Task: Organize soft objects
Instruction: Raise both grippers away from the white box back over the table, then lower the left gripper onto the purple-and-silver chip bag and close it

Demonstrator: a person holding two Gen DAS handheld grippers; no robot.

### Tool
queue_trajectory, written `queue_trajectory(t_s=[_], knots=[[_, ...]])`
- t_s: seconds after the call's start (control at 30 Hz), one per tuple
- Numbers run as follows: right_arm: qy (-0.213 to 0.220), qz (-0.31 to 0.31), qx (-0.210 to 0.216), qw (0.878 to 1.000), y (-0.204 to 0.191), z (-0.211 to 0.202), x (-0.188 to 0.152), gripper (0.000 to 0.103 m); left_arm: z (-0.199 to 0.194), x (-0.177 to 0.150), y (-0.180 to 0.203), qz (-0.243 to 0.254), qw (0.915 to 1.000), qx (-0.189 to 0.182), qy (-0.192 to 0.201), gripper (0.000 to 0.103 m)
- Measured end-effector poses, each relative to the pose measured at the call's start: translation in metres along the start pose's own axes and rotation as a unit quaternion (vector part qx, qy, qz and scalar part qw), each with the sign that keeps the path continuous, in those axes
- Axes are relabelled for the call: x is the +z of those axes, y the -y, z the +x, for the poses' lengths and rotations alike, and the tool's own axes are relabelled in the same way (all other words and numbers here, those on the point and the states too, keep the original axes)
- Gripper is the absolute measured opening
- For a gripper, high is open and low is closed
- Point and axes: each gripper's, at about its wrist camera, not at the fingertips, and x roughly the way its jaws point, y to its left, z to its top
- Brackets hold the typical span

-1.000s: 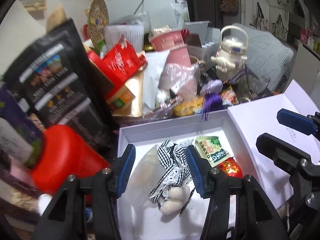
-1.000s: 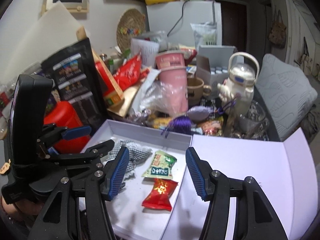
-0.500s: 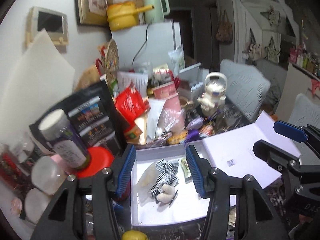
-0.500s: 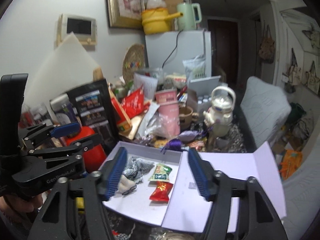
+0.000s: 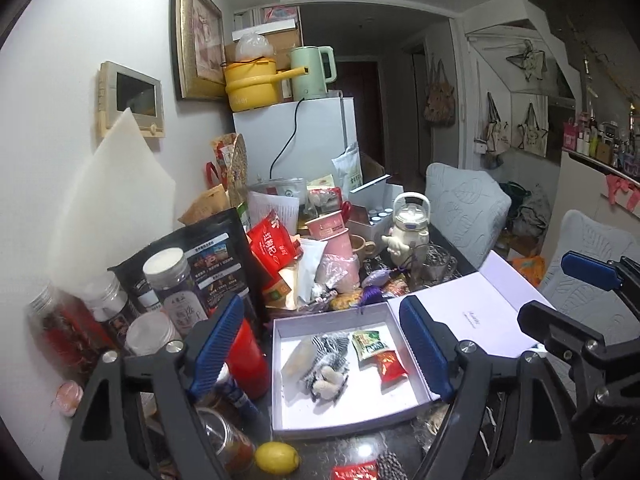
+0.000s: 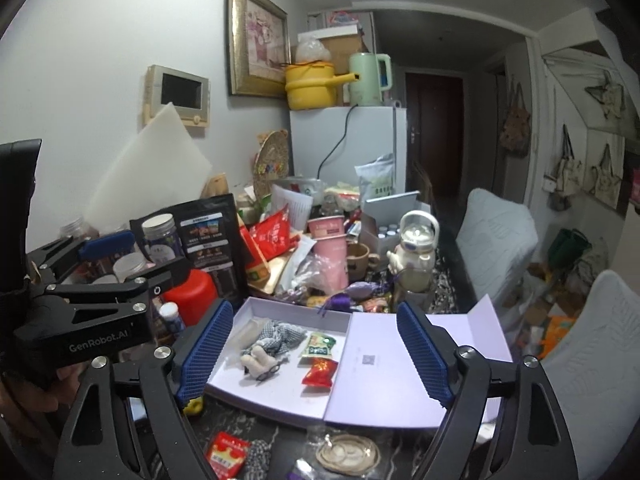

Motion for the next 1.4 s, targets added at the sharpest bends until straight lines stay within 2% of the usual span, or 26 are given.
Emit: queue_trajectory(t_s=[0.13, 0.23, 0.5, 0.63, 0.83, 1.0, 1.1, 1.27, 1.4], knots=[[0.012, -0.003, 0.002, 1.0, -0.007, -0.018, -0.01, 0.09, -0.014, -0.011, -0.001, -0.005, 0.9999, -0.013, 0.0, 0.081], [0.012, 0.001, 0.006, 1.0, -0.008, -0.028, -0.022, 0.09, -0.024, -0.024, -0.001, -0.01, 0.9995, -0.029, -0.003, 0.082], [0.01, 0.002, 0.0, 1.0, -0.014, -0.048, -0.06, 0.09, -0.037, -0.065, 0.002, -0.014, 0.9988, -0.041, -0.021, 0.082], [0.003, 0.0, -0.003, 1.0, -0.017, -0.055, -0.081, 0.09, -0.04, -0.087, 0.006, -0.006, 0.9974, -0.062, -0.038, 0.082], [-0.01, 0.009, 0.01, 1.0, -0.021, -0.063, -0.113, 0.09, -0.052, -0.118, 0.019, 0.017, 0.9957, -0.081, -0.041, 0.082], [-0.032, 0.016, -0.003, 0.999, -0.024, -0.065, -0.146, 0.09, -0.055, -0.14, 0.026, 0.015, 0.993, -0.104, -0.053, 0.082], [-0.044, 0.018, -0.011, 0.999, -0.025, -0.064, -0.161, 0.09, -0.056, -0.152, 0.023, 0.002, 0.9933, -0.099, -0.06, 0.082], [-0.062, 0.05, 0.009, 0.997, -0.021, -0.063, -0.187, 0.09, -0.054, -0.176, 0.016, -0.017, 0.9917, -0.099, -0.081, 0.082], [-0.078, 0.069, 0.001, 0.995, -0.016, -0.06, -0.205, 0.09, -0.047, -0.192, 0.01, -0.034, 0.9897, -0.094, -0.102, 0.082]])
